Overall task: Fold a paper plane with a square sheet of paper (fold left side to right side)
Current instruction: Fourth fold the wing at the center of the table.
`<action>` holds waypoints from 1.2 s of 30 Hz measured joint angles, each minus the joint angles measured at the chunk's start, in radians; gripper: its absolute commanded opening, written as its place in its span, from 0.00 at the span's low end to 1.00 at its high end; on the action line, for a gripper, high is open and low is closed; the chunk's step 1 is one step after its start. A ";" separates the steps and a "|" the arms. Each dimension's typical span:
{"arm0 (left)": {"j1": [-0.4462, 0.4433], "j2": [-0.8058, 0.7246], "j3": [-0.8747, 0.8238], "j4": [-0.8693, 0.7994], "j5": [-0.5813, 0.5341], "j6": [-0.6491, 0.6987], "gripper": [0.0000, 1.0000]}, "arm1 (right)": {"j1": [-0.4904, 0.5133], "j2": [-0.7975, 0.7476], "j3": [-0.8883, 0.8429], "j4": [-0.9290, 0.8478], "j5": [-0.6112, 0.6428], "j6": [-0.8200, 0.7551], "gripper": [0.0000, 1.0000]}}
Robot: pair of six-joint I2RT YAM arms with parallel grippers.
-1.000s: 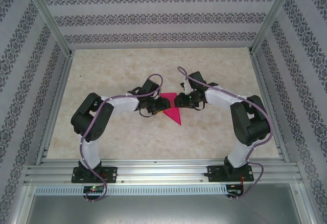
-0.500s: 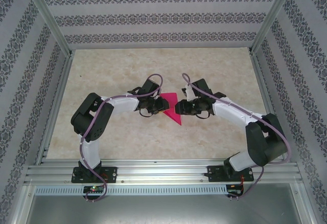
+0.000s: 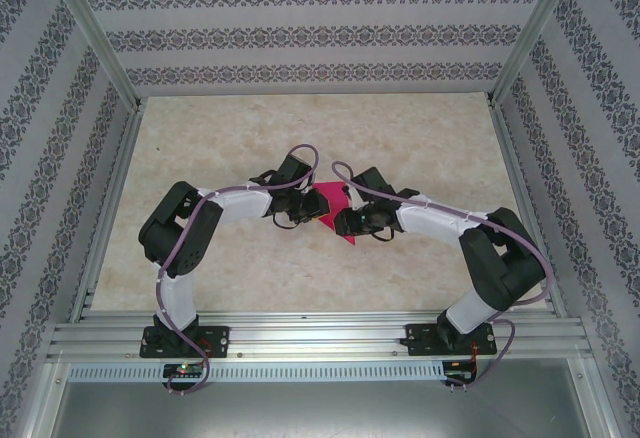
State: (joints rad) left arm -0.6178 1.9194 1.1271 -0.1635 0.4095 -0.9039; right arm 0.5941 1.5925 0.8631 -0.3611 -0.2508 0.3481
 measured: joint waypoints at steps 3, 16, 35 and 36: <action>0.000 0.000 0.000 0.000 0.000 -0.004 0.19 | 0.008 0.001 0.000 0.008 0.025 -0.011 0.36; 0.000 0.000 0.000 0.000 0.000 -0.023 0.17 | 0.035 0.040 -0.002 0.035 0.069 -0.030 0.32; 0.002 0.000 0.000 0.037 0.031 -0.125 0.13 | 0.041 0.042 -0.041 0.060 0.116 -0.029 0.33; 0.002 0.000 0.000 0.045 0.035 -0.134 0.13 | 0.042 0.043 -0.041 0.060 0.117 -0.029 0.33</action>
State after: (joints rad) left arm -0.6163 1.9194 1.1267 -0.1184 0.4450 -1.0378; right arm 0.6357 1.6352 0.8219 -0.3012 -0.1333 0.3187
